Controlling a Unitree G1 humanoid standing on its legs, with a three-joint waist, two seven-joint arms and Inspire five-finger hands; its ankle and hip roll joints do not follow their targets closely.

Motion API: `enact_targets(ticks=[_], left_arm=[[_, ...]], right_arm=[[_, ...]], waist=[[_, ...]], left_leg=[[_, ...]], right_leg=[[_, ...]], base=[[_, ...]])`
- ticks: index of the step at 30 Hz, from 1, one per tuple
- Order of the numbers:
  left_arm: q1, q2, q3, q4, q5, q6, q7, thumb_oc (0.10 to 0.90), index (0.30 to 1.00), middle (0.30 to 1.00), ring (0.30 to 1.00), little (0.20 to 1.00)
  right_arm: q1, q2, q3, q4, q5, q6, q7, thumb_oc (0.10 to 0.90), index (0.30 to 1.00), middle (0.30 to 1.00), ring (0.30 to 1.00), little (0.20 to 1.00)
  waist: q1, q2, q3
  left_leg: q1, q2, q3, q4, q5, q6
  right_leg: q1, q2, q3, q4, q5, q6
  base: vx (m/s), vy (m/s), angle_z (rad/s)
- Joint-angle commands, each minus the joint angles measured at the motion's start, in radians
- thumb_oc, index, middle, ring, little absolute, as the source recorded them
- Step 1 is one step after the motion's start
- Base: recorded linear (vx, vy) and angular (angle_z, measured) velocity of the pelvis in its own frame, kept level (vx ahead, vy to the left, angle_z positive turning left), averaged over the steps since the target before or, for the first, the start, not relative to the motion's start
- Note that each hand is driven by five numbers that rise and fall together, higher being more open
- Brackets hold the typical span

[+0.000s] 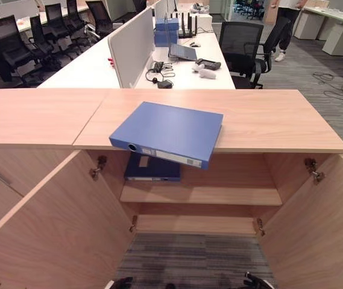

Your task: Put the empty folder in the office cabinet

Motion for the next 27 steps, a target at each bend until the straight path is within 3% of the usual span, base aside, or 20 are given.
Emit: enact_targets(ticks=[1,2,3,7,9,10,11,12,14,15,16,17,21,27], left_arm=[[-0.131,-0.013,-0.015,-0.029,-0.003,-0.036,0.012,0.800,0.900,0.900,0.900,0.900],[-0.161,0.001,-0.023,-0.043,-0.015,-0.033,0.016,0.800,0.900,0.900,0.900,0.900],[-0.180,0.006,-0.030,-0.061,-0.024,-0.030,0.020,0.800,0.900,0.900,0.900,0.900],[-0.196,0.020,-0.021,-0.054,-0.031,-0.030,0.020,0.800,0.900,0.900,0.900,0.900],[-0.188,0.036,-0.013,-0.058,-0.028,-0.025,0.014,0.800,0.900,0.900,0.900,0.900],[-0.187,0.040,-0.010,-0.067,-0.030,-0.026,0.016,0.800,0.900,0.900,0.900,0.900],[-0.187,0.040,-0.009,-0.067,-0.030,-0.026,0.016,0.800,0.900,0.900,0.900,0.900],[-0.192,0.049,-0.010,-0.071,-0.019,-0.025,0.021,0.800,0.900,0.900,0.900,0.900],[-0.194,0.049,-0.002,-0.066,-0.026,-0.030,0.024,0.800,0.900,0.900,0.900,0.900],[-0.198,0.052,-0.004,-0.059,-0.026,-0.030,0.023,0.800,0.900,0.900,0.900,0.900],[-0.197,0.052,-0.004,-0.059,-0.026,-0.030,0.023,0.800,0.900,0.900,0.900,0.900],[-0.191,0.042,0.008,-0.050,-0.044,-0.041,0.026,0.800,0.900,0.900,0.900,0.900],[-0.176,0.018,0.029,-0.031,-0.065,-0.041,0.026,0.800,0.900,0.900,0.900,0.900],[-0.164,-0.010,0.024,-0.008,-0.064,-0.041,0.028,0.800,0.900,0.900,0.900,0.900]], right_arm=[[-0.101,-0.034,-0.002,-0.020,-0.019,-0.040,0.003,0.800,0.900,0.900,0.900,0.900],[-0.115,-0.039,-0.013,-0.025,0.000,-0.046,-0.009,0.800,0.900,0.900,0.900,0.900],[-0.120,-0.046,-0.017,-0.036,0.012,-0.045,-0.016,0.800,0.900,0.900,0.900,0.900],[-0.134,-0.036,-0.026,-0.015,0.009,-0.034,-0.012,0.800,0.900,0.900,0.900,0.900],[-0.144,-0.024,-0.038,-0.008,0.010,-0.027,-0.007,0.800,0.900,0.900,0.900,0.900],[-0.157,-0.018,-0.039,-0.010,0.012,-0.026,-0.004,0.800,0.900,0.900,0.900,0.900],[-0.158,-0.018,-0.039,-0.009,0.012,-0.026,-0.004,0.800,0.900,0.900,0.900,0.900],[-0.173,-0.009,-0.044,-0.010,0.015,-0.026,-0.004,0.800,0.900,0.900,0.900,0.900],[-0.163,-0.007,-0.050,-0.009,0.025,-0.027,-0.009,0.800,0.900,0.900,0.900,0.900],[-0.153,-0.008,-0.053,-0.001,0.031,-0.028,-0.011,0.800,0.900,0.900,0.900,0.900],[-0.152,-0.007,-0.053,-0.001,0.031,-0.028,-0.010,0.800,0.900,0.900,0.900,0.900],[-0.133,-0.008,-0.049,0.007,0.036,-0.033,-0.012,0.800,0.900,0.900,0.900,0.900],[-0.106,-0.023,-0.031,0.022,0.011,-0.030,-0.007,0.800,0.900,0.900,0.900,0.900],[-0.096,-0.046,-0.040,0.037,-0.003,-0.032,-0.013,0.800,0.900,0.900,0.900,0.900]], waist=[[0.016,0.045,0.070],[0.013,0.025,0.102],[0.015,0.019,0.123],[0.022,0.005,0.114],[0.021,0.011,0.117],[0.018,0.025,0.134],[0.020,0.023,0.134],[0.016,0.041,0.150],[0.017,0.019,0.142],[0.021,0.008,0.137],[0.019,0.008,0.138],[0.025,0.000,0.112],[0.031,0.005,0.086],[0.033,0.011,0.068]], left_leg=[[0.036,0.142,-0.104,0.034,-0.105,-0.104],[-0.067,0.139,-0.091,0.160,-0.109,-0.124],[-0.111,0.137,-0.071,0.205,-0.100,-0.129],[-0.123,0.131,-0.055,0.196,-0.122,-0.094],[-0.108,0.142,-0.042,0.191,-0.136,-0.072],[-0.094,0.150,-0.031,0.188,-0.139,-0.061],[-0.095,0.148,-0.028,0.189,-0.139,-0.061],[-0.080,0.160,-0.031,0.173,-0.136,-0.052],[-0.055,0.127,-0.044,0.146,-0.148,-0.053],[-0.052,0.108,-0.049,0.135,-0.146,-0.052],[-0.051,0.107,-0.051,0.134,-0.146,-0.052],[-0.036,0.092,-0.052,0.100,-0.139,-0.054],[-0.013,0.114,-0.065,0.064,-0.121,-0.078],[0.025,0.128,-0.082,0.022,-0.106,-0.098]], right_leg=[[-0.016,-0.040,0.014,0.016,-0.063,0.066],[-0.032,-0.052,-0.005,0.034,-0.070,0.057],[-0.037,-0.058,-0.018,0.043,-0.074,0.054],[-0.095,-0.059,-0.026,0.188,-0.099,0.059],[-0.155,-0.078,-0.029,0.322,-0.094,0.096],[-0.207,-0.095,-0.038,0.424,-0.059,0.125],[-0.214,-0.098,-0.034,0.431,-0.062,0.126],[-0.266,-0.081,-0.008,0.515,-0.022,0.143],[-0.222,-0.097,0.013,0.371,-0.069,0.140],[-0.190,-0.101,0.012,0.306,-0.082,0.120],[-0.185,-0.101,0.009,0.302,-0.081,0.121],[-0.145,-0.092,0.009,0.209,-0.084,0.093],[-0.100,-0.073,0.028,0.130,-0.059,0.083],[-0.029,-0.053,-0.008,0.053,-0.062,0.073]], base=[[-0.13,-0.033,0.08],[-0.21,-0.015,0.12],[-0.22,0.006,0.42],[0.01,0.096,0.44],[0.02,0.189,0.01],[-0.03,0.154,0.06],[-0.04,0.105,-0.29],[0.08,0.008,-0.31],[0.18,-0.030,-0.11],[0.12,-0.028,0.29],[0.17,-0.049,0.44],[0.18,-0.066,0.61],[0.14,-0.106,0.29],[0.05,-0.044,0.12]])
